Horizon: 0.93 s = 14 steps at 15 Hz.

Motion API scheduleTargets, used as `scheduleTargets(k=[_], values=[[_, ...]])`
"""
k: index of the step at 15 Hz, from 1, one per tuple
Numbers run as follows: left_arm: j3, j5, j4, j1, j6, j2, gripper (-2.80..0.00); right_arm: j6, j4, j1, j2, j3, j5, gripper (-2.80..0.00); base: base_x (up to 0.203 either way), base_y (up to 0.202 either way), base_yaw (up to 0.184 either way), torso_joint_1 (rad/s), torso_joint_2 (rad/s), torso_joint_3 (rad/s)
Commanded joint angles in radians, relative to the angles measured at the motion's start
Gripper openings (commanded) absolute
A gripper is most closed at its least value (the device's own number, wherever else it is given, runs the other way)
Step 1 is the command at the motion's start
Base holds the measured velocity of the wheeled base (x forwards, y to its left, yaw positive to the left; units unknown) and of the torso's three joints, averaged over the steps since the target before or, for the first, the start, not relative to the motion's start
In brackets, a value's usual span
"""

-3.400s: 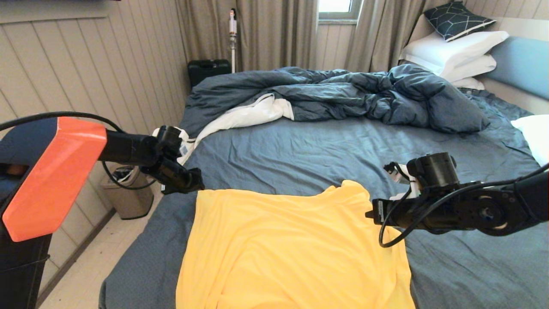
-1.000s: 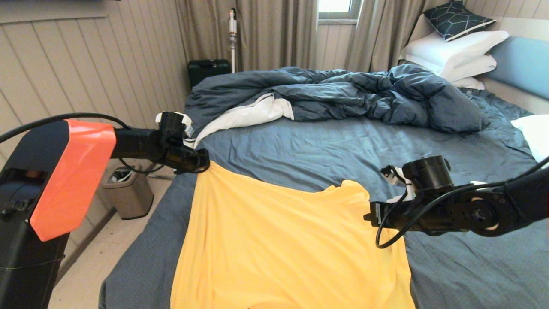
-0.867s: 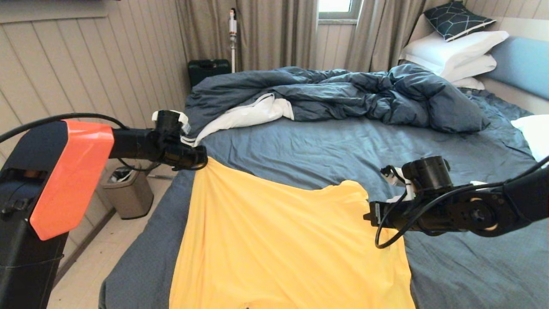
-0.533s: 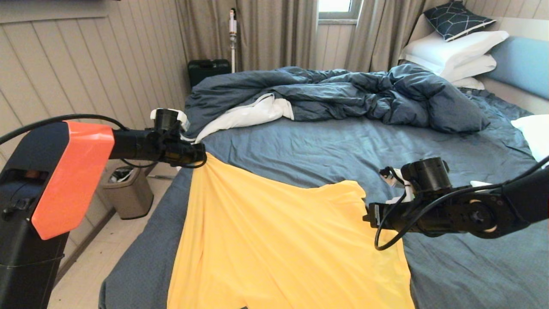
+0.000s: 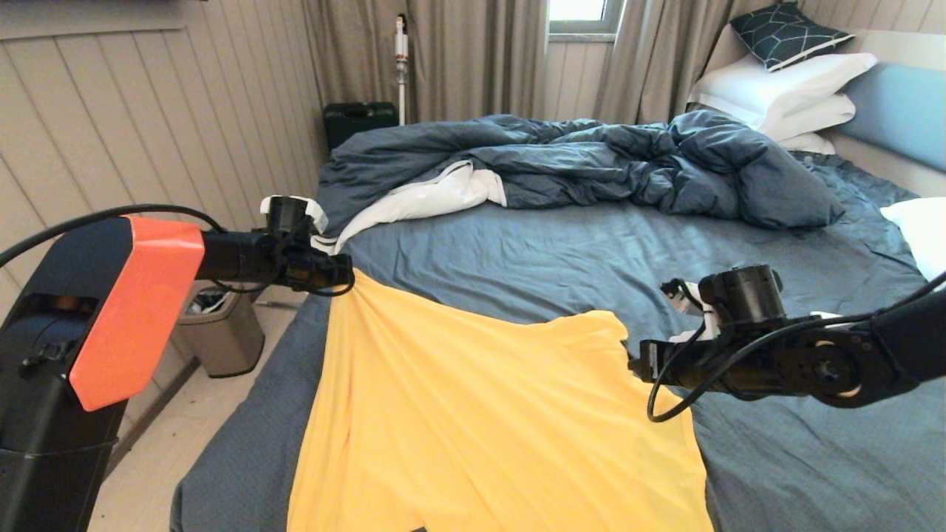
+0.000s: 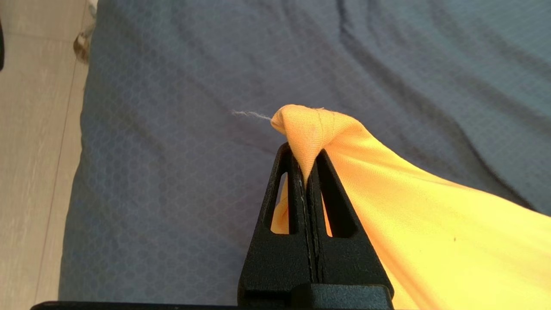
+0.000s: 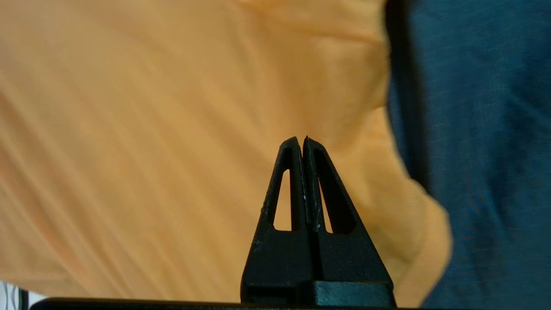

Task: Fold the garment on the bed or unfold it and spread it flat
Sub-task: Unford the yellow T-shirt

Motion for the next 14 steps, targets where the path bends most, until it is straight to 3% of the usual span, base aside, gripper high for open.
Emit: scheduleTargets(k=[1,2,3,14], values=[[0.001,-0.001,0.001,0.003,-0.002,0.001,-2.8,0.002,-0.004,-0.035,0.01,-0.022,0.002,-2.8,0.0,0.0,0.0,0.0,0.0,0.0],[0.001,-0.001,-0.001,0.002,-0.002,0.001,-2.8,0.002,-0.006,-0.041,0.024,-0.026,0.002,-2.8,0.0,0.0,0.0,0.0,0.0,0.0],[0.001,-0.001,0.0,0.003,-0.002,0.0,-2.8,0.002,-0.014,-0.042,0.043,-0.035,0.0,0.0,0.0,0.0,0.0,0.0,0.0,0.0],[0.004,-0.002,0.006,0.041,-0.002,0.008,-2.8,0.004,-0.029,-0.001,0.249,-0.143,-0.046,0.0,0.0,0.0,0.0,0.0,0.0,0.0]])
